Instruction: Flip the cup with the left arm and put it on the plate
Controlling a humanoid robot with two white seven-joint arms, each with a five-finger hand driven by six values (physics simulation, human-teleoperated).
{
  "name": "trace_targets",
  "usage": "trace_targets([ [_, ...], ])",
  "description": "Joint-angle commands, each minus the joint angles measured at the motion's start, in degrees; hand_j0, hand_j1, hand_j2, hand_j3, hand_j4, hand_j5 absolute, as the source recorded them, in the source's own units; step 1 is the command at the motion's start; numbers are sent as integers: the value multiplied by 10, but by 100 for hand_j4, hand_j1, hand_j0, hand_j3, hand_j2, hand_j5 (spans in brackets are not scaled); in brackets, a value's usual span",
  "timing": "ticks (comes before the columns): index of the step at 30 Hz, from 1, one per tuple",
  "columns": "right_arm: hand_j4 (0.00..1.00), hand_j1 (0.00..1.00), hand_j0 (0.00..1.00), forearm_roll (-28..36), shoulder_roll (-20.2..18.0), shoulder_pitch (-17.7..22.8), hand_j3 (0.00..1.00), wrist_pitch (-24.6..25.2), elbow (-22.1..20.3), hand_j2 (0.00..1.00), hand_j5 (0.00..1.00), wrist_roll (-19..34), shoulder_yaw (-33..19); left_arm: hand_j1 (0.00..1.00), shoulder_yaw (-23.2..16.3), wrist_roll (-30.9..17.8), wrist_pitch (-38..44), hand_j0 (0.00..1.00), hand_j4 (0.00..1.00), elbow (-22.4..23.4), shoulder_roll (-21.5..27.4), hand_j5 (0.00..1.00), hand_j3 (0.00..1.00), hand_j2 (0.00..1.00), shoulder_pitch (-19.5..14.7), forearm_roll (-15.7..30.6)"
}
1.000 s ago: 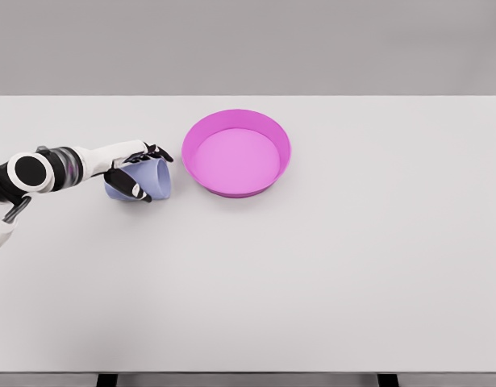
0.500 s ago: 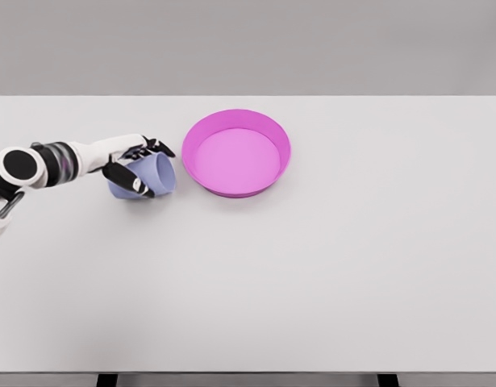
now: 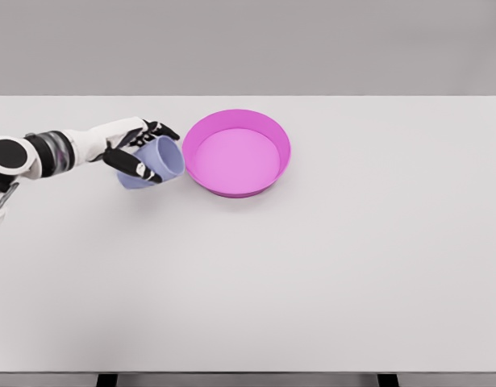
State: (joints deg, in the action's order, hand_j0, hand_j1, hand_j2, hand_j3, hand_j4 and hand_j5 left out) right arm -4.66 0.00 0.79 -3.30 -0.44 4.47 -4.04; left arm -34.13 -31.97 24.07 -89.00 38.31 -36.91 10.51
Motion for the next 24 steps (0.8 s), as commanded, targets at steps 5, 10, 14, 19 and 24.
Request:
trace_targets([
  [5, 100, 100, 100, 0, 0, 1, 100, 1, 0, 100, 100, 0, 0, 77, 49, 0, 0, 77, 77, 0, -41, 77, 77, 77, 11, 22],
  [10, 100, 100, 100, 0, 0, 1, 100, 1, 0, 100, 100, 0, 0, 77, 66, 0, -1, 77, 77, 0, -42, 77, 77, 77, 12, 42],
  [14, 100, 100, 100, 0, 0, 1, 100, 0, 0, 100, 100, 0, 0, 77, 99, 0, 1, 77, 77, 1, -66, 77, 77, 77, 25, 56],
  [19, 100, 100, 100, 0, 0, 1, 100, 1, 0, 100, 100, 0, 0, 77, 113, 1, -6, 77, 77, 31, -113, 77, 77, 77, 25, 55],
  [24, 100, 100, 100, 0, 0, 0, 100, 1, 0, 100, 100, 0, 0, 76, 127, 2, -43, 76, 76, 69, -155, 76, 76, 76, 24, 54],
])
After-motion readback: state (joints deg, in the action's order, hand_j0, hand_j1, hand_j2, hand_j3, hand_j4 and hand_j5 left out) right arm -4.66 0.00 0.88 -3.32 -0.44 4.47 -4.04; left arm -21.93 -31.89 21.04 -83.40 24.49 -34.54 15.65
